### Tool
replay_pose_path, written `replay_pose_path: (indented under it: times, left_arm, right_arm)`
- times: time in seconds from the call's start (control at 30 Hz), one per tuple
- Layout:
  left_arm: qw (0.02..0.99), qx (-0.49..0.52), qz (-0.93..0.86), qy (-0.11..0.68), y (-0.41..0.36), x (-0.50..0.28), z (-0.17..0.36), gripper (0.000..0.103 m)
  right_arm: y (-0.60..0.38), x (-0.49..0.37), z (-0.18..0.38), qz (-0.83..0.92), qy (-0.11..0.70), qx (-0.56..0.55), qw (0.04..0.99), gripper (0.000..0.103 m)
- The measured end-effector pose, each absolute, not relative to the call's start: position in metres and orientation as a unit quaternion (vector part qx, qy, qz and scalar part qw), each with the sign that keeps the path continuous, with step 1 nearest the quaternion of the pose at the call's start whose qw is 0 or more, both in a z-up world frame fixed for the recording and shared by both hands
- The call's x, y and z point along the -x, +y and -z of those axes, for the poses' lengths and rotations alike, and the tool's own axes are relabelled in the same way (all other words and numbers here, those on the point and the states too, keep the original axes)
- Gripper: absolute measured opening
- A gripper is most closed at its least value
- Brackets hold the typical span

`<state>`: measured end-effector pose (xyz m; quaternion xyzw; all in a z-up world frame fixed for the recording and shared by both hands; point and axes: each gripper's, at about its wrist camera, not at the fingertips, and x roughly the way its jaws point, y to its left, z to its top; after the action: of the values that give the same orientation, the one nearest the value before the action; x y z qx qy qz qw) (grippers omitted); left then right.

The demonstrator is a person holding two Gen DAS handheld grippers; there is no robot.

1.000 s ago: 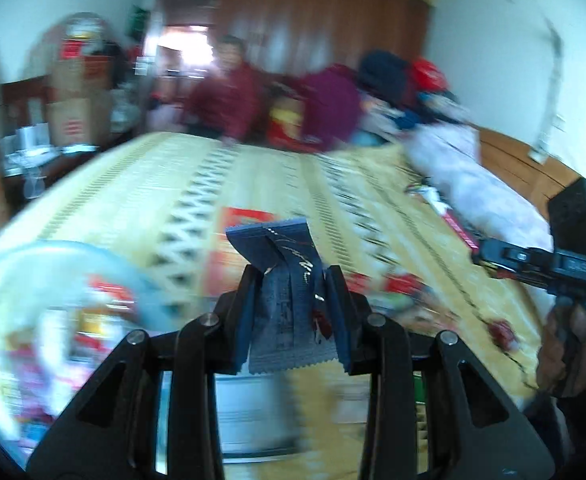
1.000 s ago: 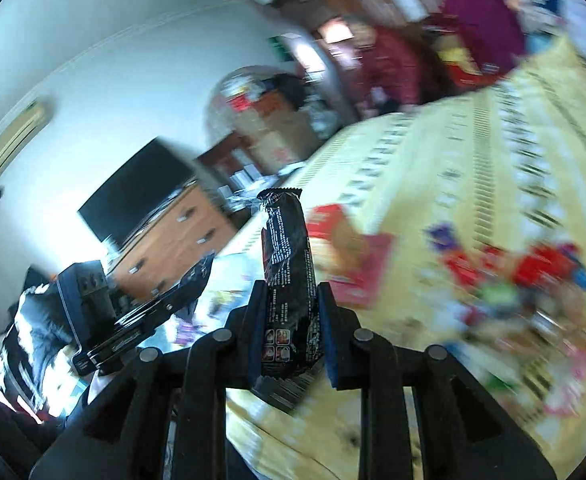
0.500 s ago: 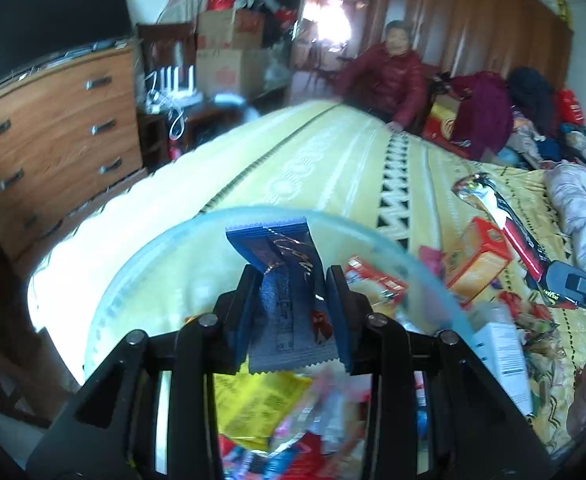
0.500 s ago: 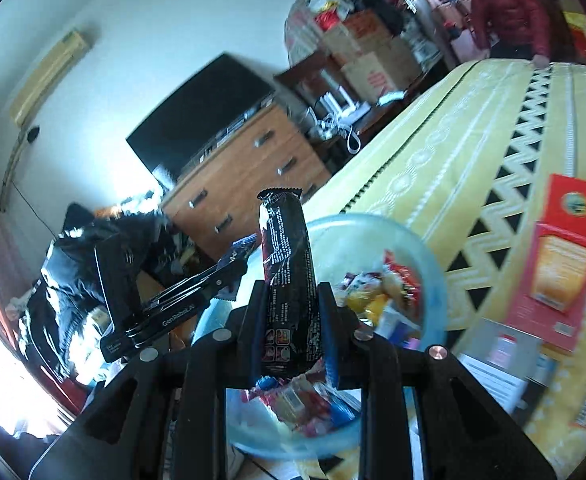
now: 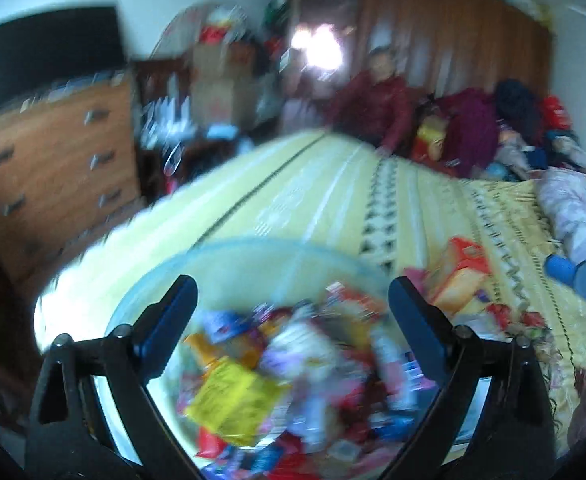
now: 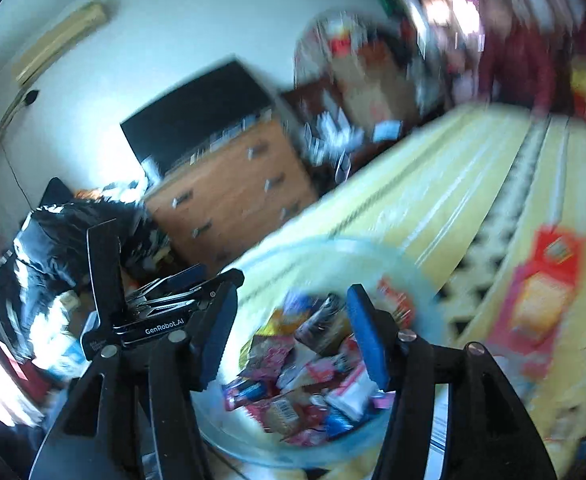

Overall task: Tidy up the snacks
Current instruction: 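Carry both packets to the glass bowl and open both grippers, then grasp a biscuit pack with the right gripper while left grasps the PULADA packet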

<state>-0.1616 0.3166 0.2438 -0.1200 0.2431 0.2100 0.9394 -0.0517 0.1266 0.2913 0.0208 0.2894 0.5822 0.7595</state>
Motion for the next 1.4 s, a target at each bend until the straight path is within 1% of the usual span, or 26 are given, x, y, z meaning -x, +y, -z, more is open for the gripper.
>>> replay_pose_path:
  times: [0.07,0.1,0.17,0.2,0.23,0.27,0.33,0.4,0.47,0.53,0.6,0.7,0.87,0.97,1.0,1.1,1.23,1.3,1.33,1.37,1.4]
  left_arm:
    - [0.957,0.091,-0.181,0.208,0.282,0.164,-0.265,0.103]
    - [0.965,0.073,-0.16,0.193,0.258,0.164,-0.275,0.103]
    - [0.975,0.055,-0.124,0.178,0.228,0.163,-0.287,0.103]
    - [0.979,0.055,-0.09,0.172,0.207,0.161,-0.292,0.103]
    - [0.981,0.06,-0.063,0.173,0.195,0.159,-0.293,0.103]
    - [0.981,0.067,-0.028,0.178,0.179,0.154,-0.292,0.103]
    - [0.976,0.079,0.027,0.2,0.152,0.145,-0.283,0.103]
    - [0.964,0.093,0.077,0.236,0.124,0.133,-0.264,0.103]
    - [0.955,0.092,0.099,0.263,0.105,0.123,-0.246,0.103]
    - [0.941,0.105,0.12,0.3,0.092,0.111,-0.222,0.103]
    - [0.926,0.12,0.135,0.331,0.086,0.102,-0.206,0.103]
    - [0.913,0.122,0.135,0.364,0.081,0.098,-0.188,0.103]
    - [0.894,0.107,0.145,0.41,0.044,0.105,-0.163,0.102]
    - [0.881,0.117,0.156,0.43,0.035,0.101,-0.148,0.102]
    - [0.877,0.122,0.16,0.437,0.03,0.098,-0.142,0.102]
    - [0.87,0.125,0.16,0.45,0.022,0.085,-0.126,0.102]
    - [0.869,0.119,0.142,0.459,0.013,0.063,-0.097,0.102]
    - [0.869,0.117,0.126,0.464,0.013,0.052,-0.082,0.097]
    - [0.867,0.117,0.111,0.472,0.014,0.045,-0.072,0.088]
    - [0.864,0.119,0.099,0.479,0.015,0.039,-0.063,0.077]
    - [0.863,0.117,0.089,0.483,0.016,0.036,-0.057,0.07]
  right_arm:
    - [0.081,0.081,-0.31,-0.562,0.21,-0.013,0.8,0.085]
    - [0.053,0.097,-0.315,-0.55,0.167,-0.011,0.818,0.102]
    - [0.005,0.122,-0.311,-0.528,0.11,-0.013,0.842,0.103]
    - [-0.015,0.129,-0.305,-0.513,0.111,-0.006,0.851,0.103]
    - [-0.031,0.13,-0.294,-0.496,0.136,0.004,0.858,0.103]
    - [-0.049,0.127,-0.276,-0.483,0.187,0.015,0.855,0.103]
    - [-0.084,0.12,-0.239,-0.469,0.254,0.021,0.846,0.103]
    - [-0.128,0.112,-0.193,-0.419,0.306,0.032,0.854,0.101]
    - [-0.168,0.098,-0.151,-0.366,0.361,0.026,0.857,0.095]
    - [-0.188,0.084,-0.123,-0.338,0.39,0.025,0.856,0.083]
    - [-0.195,0.06,-0.098,-0.333,0.424,0.008,0.842,0.079]
    - [-0.18,0.025,-0.076,-0.367,0.45,0.007,0.814,0.079]
    - [-0.144,-0.021,-0.047,-0.383,0.473,0.04,0.793,0.079]
    - [-0.128,-0.032,-0.026,-0.398,0.496,0.058,0.769,0.078]
    - [-0.126,-0.033,-0.021,-0.402,0.5,0.061,0.765,0.075]
    - [-0.135,-0.034,-0.025,-0.4,0.495,0.039,0.77,0.052]
    - [-0.16,-0.02,-0.048,-0.397,0.469,0.006,0.789,0.052]
    - [-0.174,-0.009,-0.06,-0.385,0.458,-0.003,0.801,0.052]
    - [-0.183,-0.003,-0.065,-0.376,0.451,-0.004,0.809,0.052]
    - [-0.19,0.0,-0.069,-0.37,0.45,-0.01,0.813,0.052]
    - [-0.198,0.003,-0.071,-0.365,0.451,-0.02,0.814,0.052]
